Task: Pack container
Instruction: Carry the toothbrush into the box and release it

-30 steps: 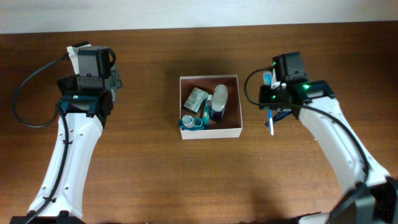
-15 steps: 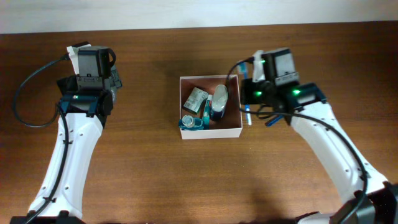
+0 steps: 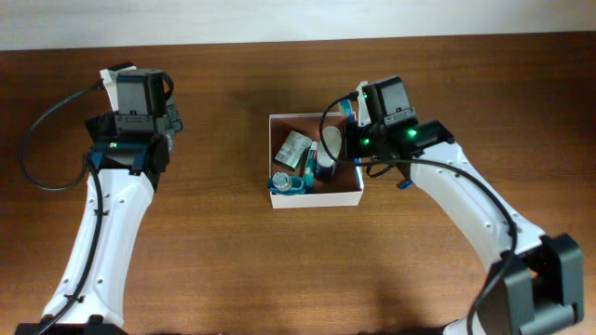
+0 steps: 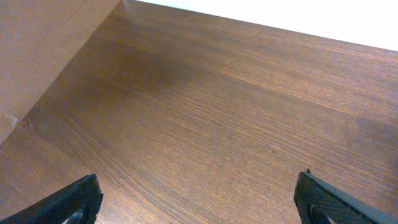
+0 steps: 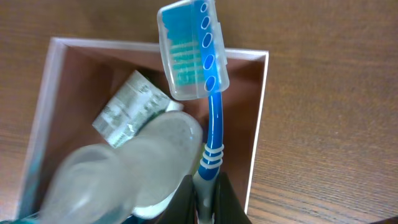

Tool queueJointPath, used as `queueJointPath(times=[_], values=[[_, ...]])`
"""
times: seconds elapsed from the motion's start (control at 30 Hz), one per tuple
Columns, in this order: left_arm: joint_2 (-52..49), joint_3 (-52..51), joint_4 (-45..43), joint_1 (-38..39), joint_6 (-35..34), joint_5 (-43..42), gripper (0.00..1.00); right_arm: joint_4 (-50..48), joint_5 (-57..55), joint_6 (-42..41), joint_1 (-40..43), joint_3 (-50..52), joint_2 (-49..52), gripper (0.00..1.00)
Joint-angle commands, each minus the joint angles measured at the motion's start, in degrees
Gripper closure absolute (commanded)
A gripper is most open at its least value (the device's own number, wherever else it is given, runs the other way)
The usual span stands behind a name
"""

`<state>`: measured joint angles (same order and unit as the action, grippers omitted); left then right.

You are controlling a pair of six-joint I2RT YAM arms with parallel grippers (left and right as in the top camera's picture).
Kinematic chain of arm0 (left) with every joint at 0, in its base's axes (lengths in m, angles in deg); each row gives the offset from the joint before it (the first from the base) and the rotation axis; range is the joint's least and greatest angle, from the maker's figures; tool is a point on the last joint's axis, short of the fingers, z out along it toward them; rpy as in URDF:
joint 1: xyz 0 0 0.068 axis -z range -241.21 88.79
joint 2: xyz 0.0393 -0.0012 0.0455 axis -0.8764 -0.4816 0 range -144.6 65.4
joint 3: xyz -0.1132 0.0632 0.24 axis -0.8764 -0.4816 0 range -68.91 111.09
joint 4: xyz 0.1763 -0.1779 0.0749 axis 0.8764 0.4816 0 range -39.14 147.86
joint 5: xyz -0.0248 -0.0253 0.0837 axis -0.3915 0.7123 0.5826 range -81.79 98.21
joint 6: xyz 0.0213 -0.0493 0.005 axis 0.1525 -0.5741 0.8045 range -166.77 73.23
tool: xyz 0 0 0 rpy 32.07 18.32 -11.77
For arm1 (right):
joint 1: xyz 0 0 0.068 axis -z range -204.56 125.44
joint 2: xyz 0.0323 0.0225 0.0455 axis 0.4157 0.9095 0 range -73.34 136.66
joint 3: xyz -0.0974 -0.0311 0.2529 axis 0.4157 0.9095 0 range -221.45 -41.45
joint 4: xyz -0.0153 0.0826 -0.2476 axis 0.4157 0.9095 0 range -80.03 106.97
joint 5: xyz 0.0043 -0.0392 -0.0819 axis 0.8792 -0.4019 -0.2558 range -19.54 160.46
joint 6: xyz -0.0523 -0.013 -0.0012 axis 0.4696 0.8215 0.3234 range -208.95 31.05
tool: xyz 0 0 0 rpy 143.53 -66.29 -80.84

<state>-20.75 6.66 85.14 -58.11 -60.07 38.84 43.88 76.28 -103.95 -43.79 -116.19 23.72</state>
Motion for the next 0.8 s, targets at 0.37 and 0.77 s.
queueJointPath(times=[0.37, 0.77], values=[[-0.35, 0.39, -0.11, -0.15, -0.17, -0.02, 0.01, -0.39, -0.04, -0.33, -0.33, -0.48, 2.40, 0.65], [-0.35, 0.39, -0.11, -0.15, -0.17, -0.02, 0.01, 0.72, -0.31, -0.35, 2.32, -0.50, 0.44, 0.59]])
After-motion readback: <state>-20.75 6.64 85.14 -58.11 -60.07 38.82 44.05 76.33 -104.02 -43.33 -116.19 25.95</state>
